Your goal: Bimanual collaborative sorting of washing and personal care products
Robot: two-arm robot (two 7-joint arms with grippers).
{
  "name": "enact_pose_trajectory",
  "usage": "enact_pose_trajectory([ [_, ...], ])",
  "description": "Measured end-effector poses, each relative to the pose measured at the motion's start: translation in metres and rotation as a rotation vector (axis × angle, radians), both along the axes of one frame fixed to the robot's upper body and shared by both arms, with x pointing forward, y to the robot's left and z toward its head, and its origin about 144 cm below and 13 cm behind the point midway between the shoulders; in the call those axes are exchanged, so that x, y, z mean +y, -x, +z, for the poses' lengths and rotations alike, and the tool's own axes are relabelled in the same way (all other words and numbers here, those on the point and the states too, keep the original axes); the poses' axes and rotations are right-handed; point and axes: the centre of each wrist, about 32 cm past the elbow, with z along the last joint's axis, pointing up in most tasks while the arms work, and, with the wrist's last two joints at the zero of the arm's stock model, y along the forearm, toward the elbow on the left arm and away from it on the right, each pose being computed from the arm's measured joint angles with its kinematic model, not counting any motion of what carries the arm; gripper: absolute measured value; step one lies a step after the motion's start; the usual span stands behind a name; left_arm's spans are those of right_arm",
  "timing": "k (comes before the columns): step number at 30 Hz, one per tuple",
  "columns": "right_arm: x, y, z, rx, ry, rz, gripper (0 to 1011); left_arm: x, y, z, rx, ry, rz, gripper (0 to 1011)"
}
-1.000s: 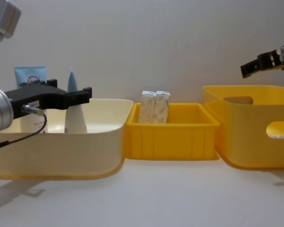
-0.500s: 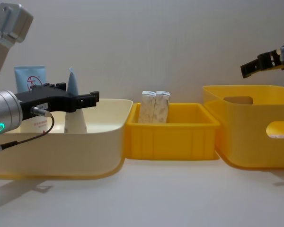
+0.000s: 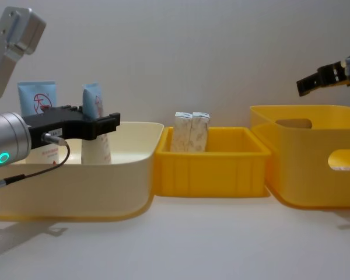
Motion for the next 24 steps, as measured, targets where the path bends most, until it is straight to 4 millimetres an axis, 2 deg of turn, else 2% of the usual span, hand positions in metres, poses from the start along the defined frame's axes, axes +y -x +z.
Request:
enact_pose_trajectory([
  [4,0.0,0.0,0.0,0.0,0.0,0.0,1001,-0.0001,-0.0006,-0.0001,0.001,-0.001,-0.002,568],
  [6,0.0,0.0,0.0,0.0,0.0,0.0,1001,-0.0002,-0.0008,0.0,0.001,-0.001,-0.002,533],
  [7,0.0,0.0,0.0,0.0,0.0,0.0,1001,-0.0002,-0.001,0.0,0.001,-0.001,-0.002,472],
  [12,0.0,0.0,0.0,0.0,0.0,0.0,1001,-0.0002,-0.0014,-0.0001,0.001,-0.002,-0.003,296],
  [16,0.0,0.0,-0.0001,0.0,0.0,0.0,1001,-0.0003,-0.0017,0.0,0.001,-0.002,-0.004,236],
  [24,0.0,0.0,0.0,0.0,0.0,0.0,1001,-0.0005,-0.0019,-0.0002,0.002,-0.003,-0.005,206],
])
